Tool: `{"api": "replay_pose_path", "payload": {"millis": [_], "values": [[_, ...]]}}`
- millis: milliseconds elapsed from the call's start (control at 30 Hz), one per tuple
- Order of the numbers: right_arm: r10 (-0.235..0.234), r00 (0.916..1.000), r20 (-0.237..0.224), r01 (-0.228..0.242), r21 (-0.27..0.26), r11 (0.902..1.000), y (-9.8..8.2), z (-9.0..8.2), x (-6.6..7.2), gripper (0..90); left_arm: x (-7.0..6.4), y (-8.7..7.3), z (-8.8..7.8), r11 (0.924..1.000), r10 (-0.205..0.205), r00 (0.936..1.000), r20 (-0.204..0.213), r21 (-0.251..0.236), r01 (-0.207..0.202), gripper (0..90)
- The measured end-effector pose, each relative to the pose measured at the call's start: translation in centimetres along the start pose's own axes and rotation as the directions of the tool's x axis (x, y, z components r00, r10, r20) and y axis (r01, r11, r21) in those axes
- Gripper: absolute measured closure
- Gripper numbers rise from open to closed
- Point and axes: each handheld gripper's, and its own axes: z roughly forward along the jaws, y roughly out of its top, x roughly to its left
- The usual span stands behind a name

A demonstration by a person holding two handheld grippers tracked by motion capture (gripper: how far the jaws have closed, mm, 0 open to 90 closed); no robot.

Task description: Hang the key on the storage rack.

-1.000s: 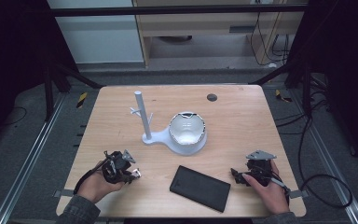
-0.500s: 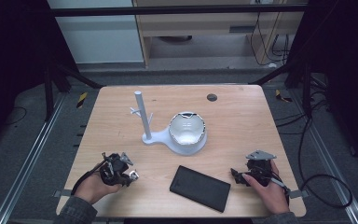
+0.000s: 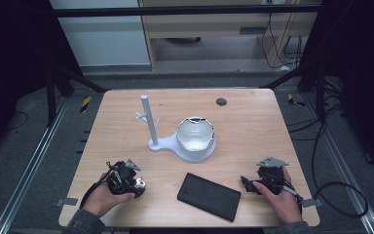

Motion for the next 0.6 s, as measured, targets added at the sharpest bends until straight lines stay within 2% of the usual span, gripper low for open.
{"api": "replay_pose_path", "payload": {"millis": [67, 167, 200, 267, 300, 333, 400, 433, 600], "values": [[0.001, 1.0000, 0.000, -0.001, 0.000, 1.0000, 0.00, 0.00, 0.01, 0.4, -0.05, 0.05, 0.09, 1.0000, 0.006, 0.9999, -0.013, -0.003, -0.006, 46.5], [-0.002, 1.0000, -0.003, 0.002, -0.001, 1.0000, -0.01, 0.00, 0.04, 0.4, -0.10, 0.21, -0.02, 0.9997, 0.020, 0.9987, -0.046, 0.016, -0.019, 60.7], [-0.002, 1.0000, -0.003, 0.002, -0.001, 1.0000, -0.01, 0.00, 0.04, 0.4, -0.10, 0.21, -0.02, 0.9997, 0.020, 0.9987, -0.046, 0.016, -0.019, 66.3], [-0.002, 1.0000, -0.004, 0.002, -0.001, 1.0000, 0.00, 0.00, 0.05, 0.4, 0.01, 0.18, -0.14, 0.9992, 0.031, 0.9987, -0.039, 0.027, -0.030, 68.8], [-0.001, 1.0000, -0.004, 0.001, 0.000, 1.0000, -0.01, 0.00, 0.06, 0.4, 0.06, 0.18, -0.21, 0.9982, 0.047, 0.9984, -0.032, 0.038, -0.046, 78.5], [0.006, 0.9999, -0.008, -0.006, 0.003, 1.0000, 0.02, -0.05, 0.11, 0.4, 0.11, 0.18, -0.23, 0.9980, 0.048, 0.9985, -0.025, 0.041, -0.047, 82.2], [0.003, 1.0000, -0.007, -0.003, 0.002, 1.0000, 0.01, -0.03, 0.11, 0.4, 0.07, 0.22, -0.23, 0.9970, 0.062, 0.9977, -0.026, 0.047, -0.061, 83.1], [0.001, 1.0000, -0.005, -0.001, 0.002, 1.0000, 0.01, -0.03, 0.11, 0.4, -0.05, 0.26, -0.24, 0.9963, 0.073, 0.9965, -0.041, 0.049, -0.071, 83.1], [-0.002, 1.0000, -0.002, 0.002, 0.002, 1.0000, 0.00, -0.01, 0.13, 0.4, -0.14, 0.48, -0.85, 0.9961, 0.083, 0.9949, -0.057, 0.037, -0.081, 83.2]]}}
